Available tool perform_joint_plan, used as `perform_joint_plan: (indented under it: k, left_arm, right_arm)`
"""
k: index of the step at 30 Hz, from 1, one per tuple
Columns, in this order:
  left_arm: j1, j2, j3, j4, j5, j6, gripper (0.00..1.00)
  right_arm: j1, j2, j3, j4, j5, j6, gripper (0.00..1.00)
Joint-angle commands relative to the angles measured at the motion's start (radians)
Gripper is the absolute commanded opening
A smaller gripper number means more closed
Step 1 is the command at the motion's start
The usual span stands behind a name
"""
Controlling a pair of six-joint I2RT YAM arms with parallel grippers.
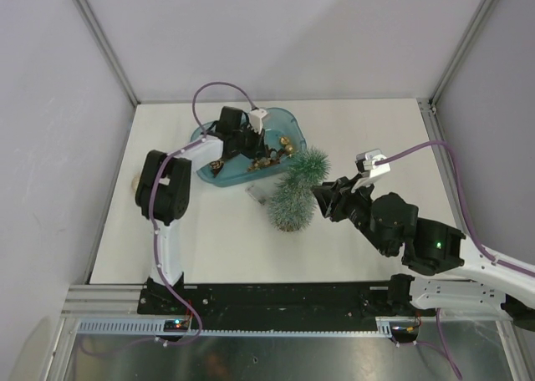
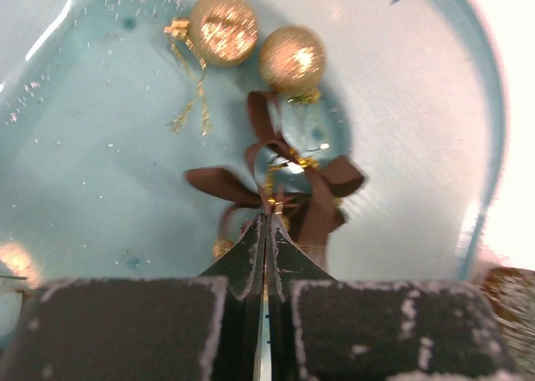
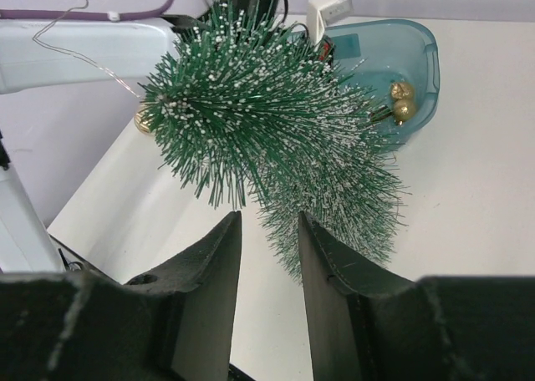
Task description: Decorate the small christmas tree
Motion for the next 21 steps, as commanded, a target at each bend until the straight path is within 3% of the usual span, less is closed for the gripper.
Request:
perform_joint_plan:
  k: [1,11,21]
  left_arm:
    - [-0.007,-0.219,0.005,0.019,0.093,-0.040,0.00]
    - [-0.058,-0.536,-0.014,-0.009,0.144,-0.063,0.00]
    - [-0.142,-0.586,0.251,-0.184,0.113,0.000,0.00]
  right_arm:
    - [-0.001,-0.006,0.040,0.015,0.003,-0.006,0.38]
    - [0.000,-0.014,0.040,0.012,0.012,-0.014,0.37]
    - [0.003,-0.028,0.040,0.025,0.023,-0.027,0.37]
